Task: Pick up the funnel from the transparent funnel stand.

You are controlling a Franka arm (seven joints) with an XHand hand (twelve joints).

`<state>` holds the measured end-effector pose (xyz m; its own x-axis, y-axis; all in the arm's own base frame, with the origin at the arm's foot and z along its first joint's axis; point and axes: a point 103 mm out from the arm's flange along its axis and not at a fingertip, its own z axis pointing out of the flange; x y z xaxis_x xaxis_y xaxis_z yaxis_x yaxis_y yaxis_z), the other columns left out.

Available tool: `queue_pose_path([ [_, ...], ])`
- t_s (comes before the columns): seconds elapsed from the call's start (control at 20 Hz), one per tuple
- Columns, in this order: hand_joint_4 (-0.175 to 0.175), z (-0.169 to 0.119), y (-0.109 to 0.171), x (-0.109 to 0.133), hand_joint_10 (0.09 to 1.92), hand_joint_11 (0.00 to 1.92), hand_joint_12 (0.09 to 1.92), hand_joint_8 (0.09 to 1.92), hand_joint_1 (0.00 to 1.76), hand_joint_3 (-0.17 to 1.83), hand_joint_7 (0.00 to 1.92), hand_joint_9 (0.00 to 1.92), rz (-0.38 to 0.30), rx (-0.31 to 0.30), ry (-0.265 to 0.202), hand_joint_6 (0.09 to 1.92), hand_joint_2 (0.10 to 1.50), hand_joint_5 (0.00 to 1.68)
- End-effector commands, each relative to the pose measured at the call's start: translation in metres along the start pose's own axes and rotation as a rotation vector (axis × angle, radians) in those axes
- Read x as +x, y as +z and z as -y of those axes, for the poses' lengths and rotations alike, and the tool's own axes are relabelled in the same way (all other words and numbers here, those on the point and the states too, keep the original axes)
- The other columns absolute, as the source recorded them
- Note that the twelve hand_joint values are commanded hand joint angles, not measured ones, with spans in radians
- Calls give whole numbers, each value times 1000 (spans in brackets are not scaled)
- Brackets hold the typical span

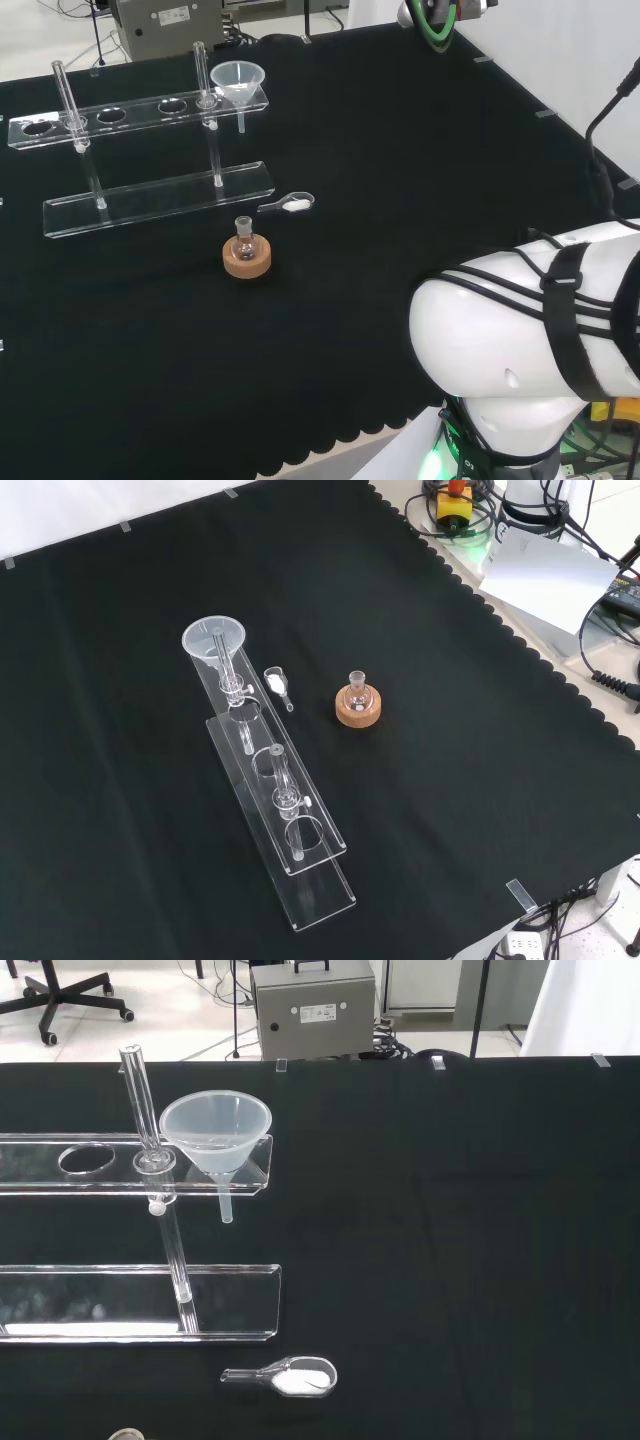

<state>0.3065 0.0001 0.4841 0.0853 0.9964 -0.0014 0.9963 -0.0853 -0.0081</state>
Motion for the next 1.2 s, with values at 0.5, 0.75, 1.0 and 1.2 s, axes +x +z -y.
queue_pose_path([
  [0.5, 30, -11, 7, -39, 600, 5, 1354, 490, 0, 393, 20, 162, -28, 8, 5, 87, 1237, 149],
  [0.75, 31, -28, 14, -43, 600, 2, 1354, 490, 0, 388, 20, 163, -25, 30, 25, 87, 1239, 152],
  [1.0, 30, -48, 26, -44, 600, 0, 1355, 489, 0, 383, 20, 165, 17, 48, 41, 87, 1240, 159],
  [1.2, 29, -71, 37, -33, 603, 1, 1358, 490, 0, 375, 26, 174, 40, 74, 29, 87, 1239, 163],
])
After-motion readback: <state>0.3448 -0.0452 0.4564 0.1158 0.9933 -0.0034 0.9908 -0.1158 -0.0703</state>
